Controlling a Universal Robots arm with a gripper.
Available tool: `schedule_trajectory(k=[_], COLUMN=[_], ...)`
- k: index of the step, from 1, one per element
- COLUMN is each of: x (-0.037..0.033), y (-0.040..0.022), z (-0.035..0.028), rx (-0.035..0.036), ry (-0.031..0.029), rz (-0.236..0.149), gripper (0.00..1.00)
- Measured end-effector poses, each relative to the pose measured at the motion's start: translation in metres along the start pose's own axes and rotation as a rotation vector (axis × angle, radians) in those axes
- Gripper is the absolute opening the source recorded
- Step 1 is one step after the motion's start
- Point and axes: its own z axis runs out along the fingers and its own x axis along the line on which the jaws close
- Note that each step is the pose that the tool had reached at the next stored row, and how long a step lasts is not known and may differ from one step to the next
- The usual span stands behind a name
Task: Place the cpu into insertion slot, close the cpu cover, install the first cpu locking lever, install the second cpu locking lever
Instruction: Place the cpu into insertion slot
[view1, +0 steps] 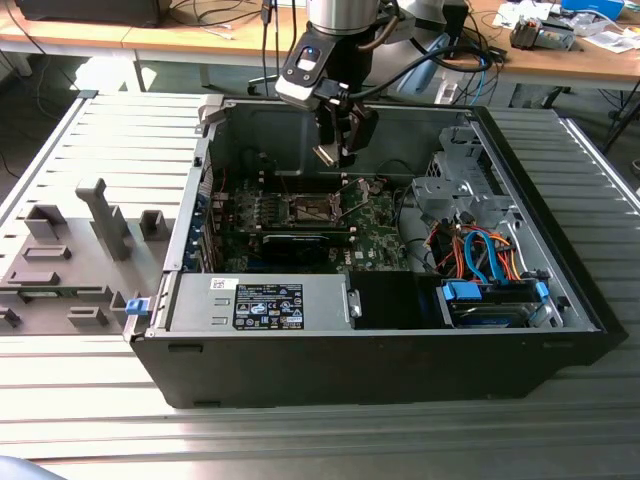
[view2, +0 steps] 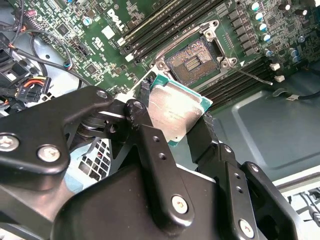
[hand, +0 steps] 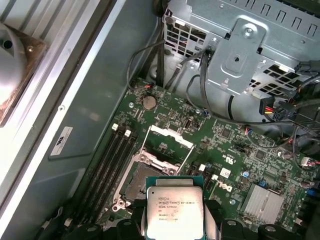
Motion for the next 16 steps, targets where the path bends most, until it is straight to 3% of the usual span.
schedule_trajectory(k=[16], x=[0.0000], y=[0.0000], z=[0.0000], rx=[0.0012], ry=[-0.0047], rz=[0.034], gripper=[0.54])
